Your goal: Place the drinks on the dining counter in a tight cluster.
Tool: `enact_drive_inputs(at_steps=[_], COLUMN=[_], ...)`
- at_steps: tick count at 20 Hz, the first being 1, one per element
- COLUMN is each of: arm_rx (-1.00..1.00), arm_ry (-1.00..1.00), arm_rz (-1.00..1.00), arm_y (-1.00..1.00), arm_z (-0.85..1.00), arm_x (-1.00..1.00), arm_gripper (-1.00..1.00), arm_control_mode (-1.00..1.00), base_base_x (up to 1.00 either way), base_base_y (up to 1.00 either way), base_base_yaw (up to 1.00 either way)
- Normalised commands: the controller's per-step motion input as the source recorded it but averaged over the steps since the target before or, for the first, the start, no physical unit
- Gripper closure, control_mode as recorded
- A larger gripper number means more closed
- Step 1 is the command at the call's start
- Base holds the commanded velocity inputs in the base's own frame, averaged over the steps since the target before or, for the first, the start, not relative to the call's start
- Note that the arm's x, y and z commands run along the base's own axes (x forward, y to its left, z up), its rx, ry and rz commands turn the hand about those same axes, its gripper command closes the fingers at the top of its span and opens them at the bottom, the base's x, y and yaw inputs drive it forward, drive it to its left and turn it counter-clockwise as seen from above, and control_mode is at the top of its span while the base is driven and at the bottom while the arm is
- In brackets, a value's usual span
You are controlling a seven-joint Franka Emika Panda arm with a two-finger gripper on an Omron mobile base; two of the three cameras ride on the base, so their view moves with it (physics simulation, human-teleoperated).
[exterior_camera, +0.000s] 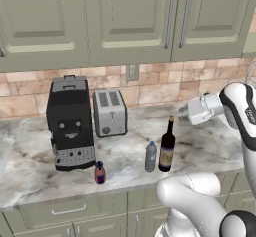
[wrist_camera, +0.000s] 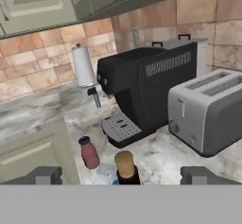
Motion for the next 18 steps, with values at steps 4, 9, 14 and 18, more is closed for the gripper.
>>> enact_drive_inputs(at_steps=[4,9,14,18], arm_rx=[0.12,0.08,0.00,0.00], arm_ry=[0.01,0.00,0.00,0.00], arm_rz=[0.17,0.16,0.02,0.00], arm_y=[-0.03,0.00,0.00,0.00], arm_z=[-0.04,-0.14,-0.20,-0.25], arm_x=[0.00,0.00,0.02,0.00], arm_gripper=[-1.00,-1.00,-1.00,-1.00], arm_control_mode=[-1.00,-1.00,-1.00,-1.00], base_base_x=[0.00,0.00,0.00,0.00], base_base_y=[0.00,0.00,0.00,0.00], base_base_yaw=[0.00,0.00,0.00,0.00])
